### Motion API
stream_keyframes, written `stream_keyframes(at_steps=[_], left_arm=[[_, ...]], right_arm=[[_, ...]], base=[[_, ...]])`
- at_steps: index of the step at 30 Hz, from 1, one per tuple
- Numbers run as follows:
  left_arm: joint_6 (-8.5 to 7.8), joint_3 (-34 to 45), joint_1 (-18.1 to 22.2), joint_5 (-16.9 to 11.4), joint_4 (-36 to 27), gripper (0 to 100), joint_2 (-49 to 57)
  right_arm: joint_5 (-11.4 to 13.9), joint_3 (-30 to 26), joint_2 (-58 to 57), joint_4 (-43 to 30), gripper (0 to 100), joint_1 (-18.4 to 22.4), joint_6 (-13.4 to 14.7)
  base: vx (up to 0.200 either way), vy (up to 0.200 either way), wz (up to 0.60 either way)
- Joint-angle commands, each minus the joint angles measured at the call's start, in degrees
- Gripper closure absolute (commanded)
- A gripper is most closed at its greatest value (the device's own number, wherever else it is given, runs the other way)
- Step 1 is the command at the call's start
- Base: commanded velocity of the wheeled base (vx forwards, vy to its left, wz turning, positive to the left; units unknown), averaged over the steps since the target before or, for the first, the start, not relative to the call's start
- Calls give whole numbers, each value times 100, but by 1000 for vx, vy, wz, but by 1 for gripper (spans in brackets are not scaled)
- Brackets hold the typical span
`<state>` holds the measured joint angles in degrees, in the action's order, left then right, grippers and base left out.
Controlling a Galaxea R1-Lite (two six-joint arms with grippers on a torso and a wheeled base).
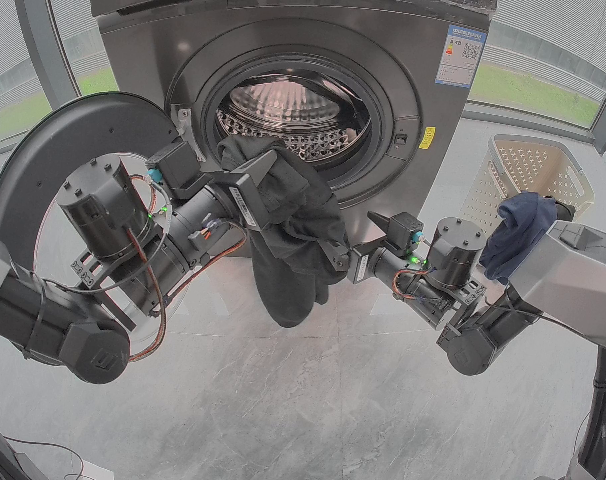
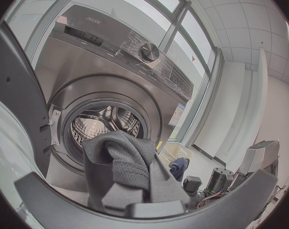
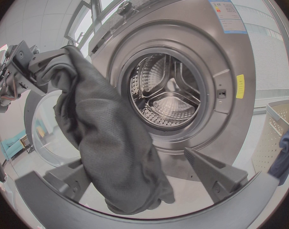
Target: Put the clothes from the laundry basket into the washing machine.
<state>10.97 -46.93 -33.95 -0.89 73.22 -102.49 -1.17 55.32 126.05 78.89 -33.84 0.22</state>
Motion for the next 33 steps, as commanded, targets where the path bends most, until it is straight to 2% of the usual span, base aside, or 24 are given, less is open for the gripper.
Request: stream_keyframes(at_steps=[1,12,25,33], left_arm=[[1,9,-6,1,8,100,1],[1,26,-6,1,52,100,-8],[-7,114,3,1,105,100,-8],[-16,105,-6,19,114,100,-140]], right_arm=[[-6,-4,-37,-5,0,115,-4],[-24,58,34,-40,0,273,-22],[-147,409,34,-75,0,712,-13],[-94,357,-177,-57,0,677,-22]], base=[[0,0,0],[0,0,0],[0,0,0],[0,0,0]])
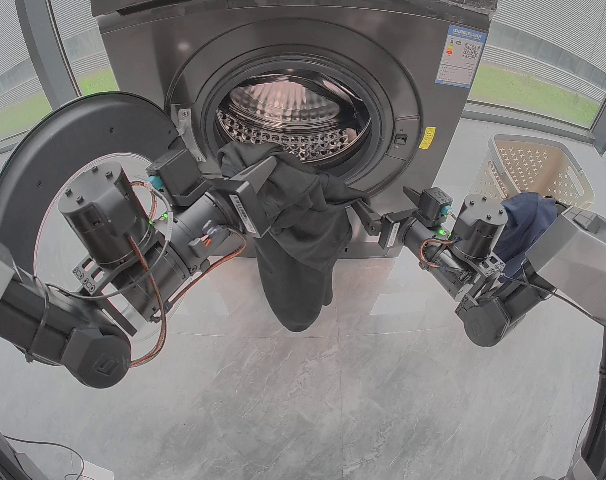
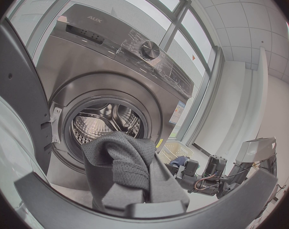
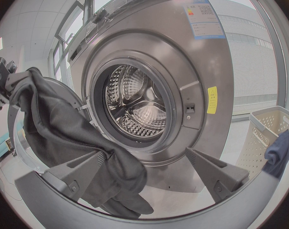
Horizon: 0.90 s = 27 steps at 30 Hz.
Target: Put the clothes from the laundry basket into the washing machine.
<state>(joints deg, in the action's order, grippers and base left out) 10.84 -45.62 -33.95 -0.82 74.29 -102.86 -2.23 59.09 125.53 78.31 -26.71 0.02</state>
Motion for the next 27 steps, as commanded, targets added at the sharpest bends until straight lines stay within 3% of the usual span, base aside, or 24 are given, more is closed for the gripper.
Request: stream_keyframes(at_steps=[1,9,16,27], left_arm=[[-3,-26,-15,11,24,100,-111],[6,-26,-50,-24,77,100,-76],[24,194,-94,-50,200,100,-14],[15,281,-103,-41,314,100,-76]], right_arm=[[12,-20,-151,0,0,-45,-2],[-5,24,-72,-35,0,-45,-2],[3,578,622,-18,0,-54,6],[-5,516,807,44,0,-300,15]], base=[[0,0,0],[0,0,0],[0,0,0],[0,0,0]])
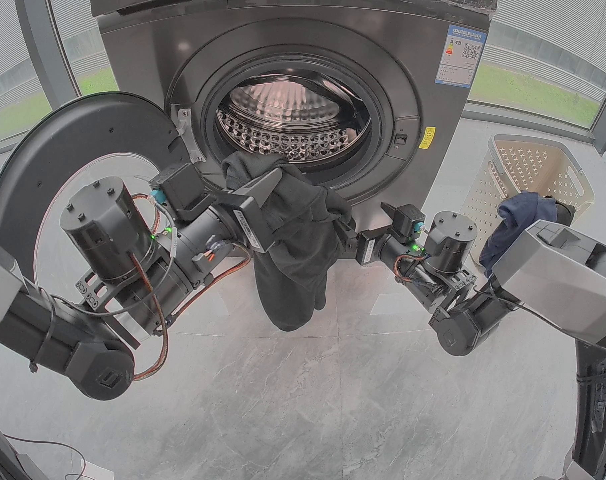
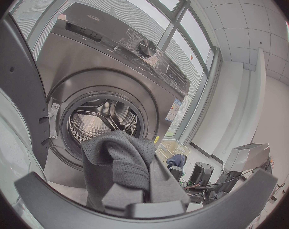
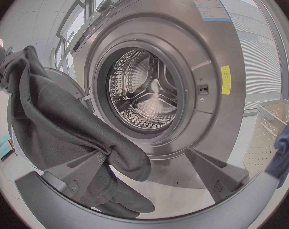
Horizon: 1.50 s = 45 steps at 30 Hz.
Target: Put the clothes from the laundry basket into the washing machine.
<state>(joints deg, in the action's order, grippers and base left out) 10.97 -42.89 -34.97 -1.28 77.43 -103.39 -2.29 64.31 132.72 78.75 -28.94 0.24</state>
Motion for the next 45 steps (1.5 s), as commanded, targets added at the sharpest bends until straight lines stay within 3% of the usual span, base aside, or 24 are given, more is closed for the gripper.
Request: stream_keyframes(at_steps=[1,20,24,32,45], left_arm=[[10,-9,-1,5,0,100,-41],[-7,0,17,40,70,100,-190],[-16,61,-1,14,167,100,-182],[-25,237,17,-57,237,100,-94],[-34,237,43,-57,263,100,-111]], right_arm=[[1,-15,44,-18,0,-191,-7],[-8,-384,-633,-53,0,-938,-16],[-17,-296,-580,-62,0,-850,-24],[18,-199,-633,-62,0,-217,-33],[89,-401,-932,-62,0,-59,-103]], base=[[0,0,0],[0,0,0],[0,0,0],[0,0,0],[0,0,0]])
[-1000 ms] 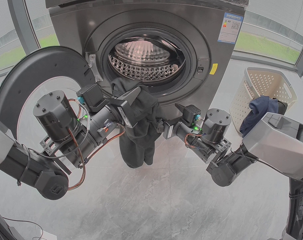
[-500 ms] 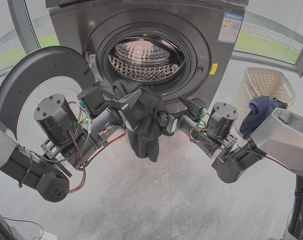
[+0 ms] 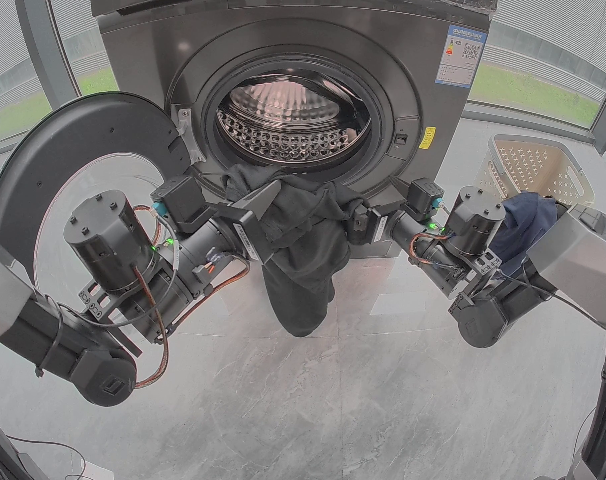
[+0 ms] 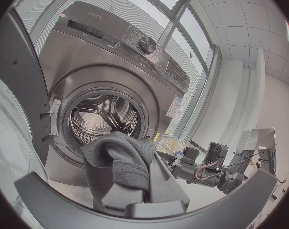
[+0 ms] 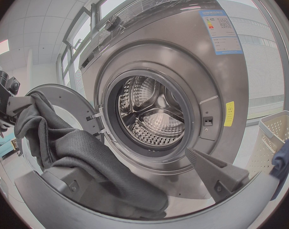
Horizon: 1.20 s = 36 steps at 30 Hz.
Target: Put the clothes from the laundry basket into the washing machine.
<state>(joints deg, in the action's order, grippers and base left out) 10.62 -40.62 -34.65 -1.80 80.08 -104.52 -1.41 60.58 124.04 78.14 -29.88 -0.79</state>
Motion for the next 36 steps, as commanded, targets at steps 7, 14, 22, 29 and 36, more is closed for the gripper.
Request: stream_keyframes(at_steps=[7,14,22,29,36], left_arm=[[10,19,-33,-4,8,100,11],[19,10,-51,-4,69,100,-33],[28,19,-42,5,69,100,20],[37,10,-42,5,104,100,-7],[37,10,-42,13,122,100,-33]], right_arm=[[62,-107,-3,17,0,-106,0],[97,-11,367,26,0,-466,0],[89,165,745,52,0,-528,18],[54,25,806,52,0,-607,18],[36,121,982,34,0,-774,18]], base=[[0,0,0],[0,0,0],[0,0,0],[0,0,0],[0,0,0]])
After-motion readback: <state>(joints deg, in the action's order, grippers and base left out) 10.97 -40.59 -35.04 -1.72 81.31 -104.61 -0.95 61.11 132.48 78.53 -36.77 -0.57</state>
